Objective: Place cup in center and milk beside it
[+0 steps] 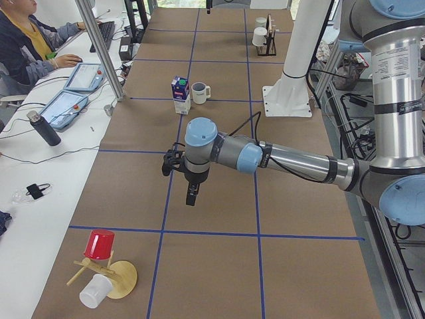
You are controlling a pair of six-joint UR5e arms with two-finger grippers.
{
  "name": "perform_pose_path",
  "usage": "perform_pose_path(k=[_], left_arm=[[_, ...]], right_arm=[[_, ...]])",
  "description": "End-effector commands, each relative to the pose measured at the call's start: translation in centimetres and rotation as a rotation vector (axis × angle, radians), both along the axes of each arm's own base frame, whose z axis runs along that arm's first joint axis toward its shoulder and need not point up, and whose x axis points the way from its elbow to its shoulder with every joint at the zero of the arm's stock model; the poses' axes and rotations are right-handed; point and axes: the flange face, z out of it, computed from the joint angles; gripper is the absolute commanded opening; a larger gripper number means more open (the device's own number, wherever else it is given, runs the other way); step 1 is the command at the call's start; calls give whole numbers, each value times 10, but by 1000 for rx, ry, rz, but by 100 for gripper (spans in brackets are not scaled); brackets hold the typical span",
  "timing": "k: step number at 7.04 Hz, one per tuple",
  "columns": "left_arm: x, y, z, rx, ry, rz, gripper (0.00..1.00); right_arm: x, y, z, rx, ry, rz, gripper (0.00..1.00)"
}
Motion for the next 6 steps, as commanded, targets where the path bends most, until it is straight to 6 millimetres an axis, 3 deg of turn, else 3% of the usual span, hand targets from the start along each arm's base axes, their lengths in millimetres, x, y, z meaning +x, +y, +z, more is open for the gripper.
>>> perform_pose_path(k=[1, 6], left_arm=[[1, 2, 25, -53, -3, 10, 98], [8, 0, 8, -97, 88, 6, 98]], right_arm=[[-1, -1, -1, 2, -4, -2, 100], [-1, -1, 0, 0, -4, -2, 100]])
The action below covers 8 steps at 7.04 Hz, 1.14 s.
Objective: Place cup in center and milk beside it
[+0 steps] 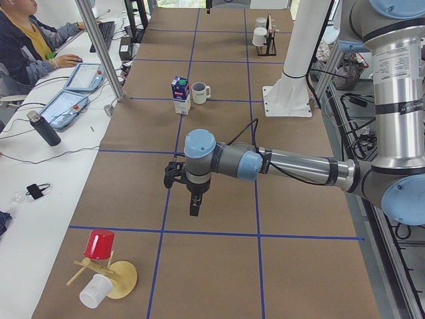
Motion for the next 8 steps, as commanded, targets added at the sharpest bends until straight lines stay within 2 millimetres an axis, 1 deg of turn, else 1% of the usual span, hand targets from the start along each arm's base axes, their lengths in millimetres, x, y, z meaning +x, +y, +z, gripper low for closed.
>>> perform_pose_path(k=[1, 3, 4, 5, 6, 8], left_arm=[[3, -2, -7, -25, 34, -3, 98], [3, -2, -7, -28, 32, -5, 98], [2, -1, -11, -29, 37, -6, 98], [3, 0, -17, -74, 32, -6, 98], [3, -4, -23, -88, 30, -7, 98], [3, -4, -22, -91, 30, -5, 98]], right_arm=[[0, 1, 1, 1, -2, -6, 100], [0, 1, 1, 1, -1, -8, 100], [0, 0, 1, 1, -1, -8, 100], [0, 1, 2, 0, -1, -8, 100], [0, 1, 1, 2, -1, -9, 100], [-1, 0, -1, 2, -8, -12, 100]])
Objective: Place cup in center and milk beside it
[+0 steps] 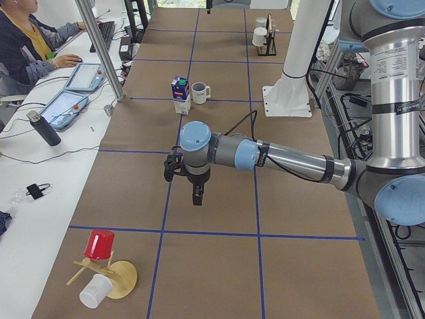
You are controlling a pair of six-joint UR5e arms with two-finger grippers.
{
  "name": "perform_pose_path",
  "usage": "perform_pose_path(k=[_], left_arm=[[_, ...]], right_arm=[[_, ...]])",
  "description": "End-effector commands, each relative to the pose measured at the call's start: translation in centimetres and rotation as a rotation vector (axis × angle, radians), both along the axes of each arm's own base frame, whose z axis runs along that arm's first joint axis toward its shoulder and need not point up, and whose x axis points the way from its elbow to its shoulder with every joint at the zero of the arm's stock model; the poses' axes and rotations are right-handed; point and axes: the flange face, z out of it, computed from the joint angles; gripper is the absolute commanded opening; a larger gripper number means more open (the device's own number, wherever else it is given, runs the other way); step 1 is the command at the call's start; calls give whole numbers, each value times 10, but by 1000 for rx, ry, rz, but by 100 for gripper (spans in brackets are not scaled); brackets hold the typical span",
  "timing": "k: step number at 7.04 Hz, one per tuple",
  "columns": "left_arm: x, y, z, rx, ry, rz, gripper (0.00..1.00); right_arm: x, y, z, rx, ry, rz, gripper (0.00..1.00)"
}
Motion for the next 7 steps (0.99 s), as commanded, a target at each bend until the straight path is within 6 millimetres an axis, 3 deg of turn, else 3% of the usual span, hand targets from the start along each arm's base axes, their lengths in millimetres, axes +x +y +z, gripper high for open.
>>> perform_pose_path(k=[1, 7], left_arm=[[0, 0, -1, -3, 0, 1, 98], [0, -1, -2, 0, 1, 2, 98]], right_arm=[[-1, -1, -1, 5, -5, -9, 100], [-1, -2, 10, 28, -1, -54, 100]])
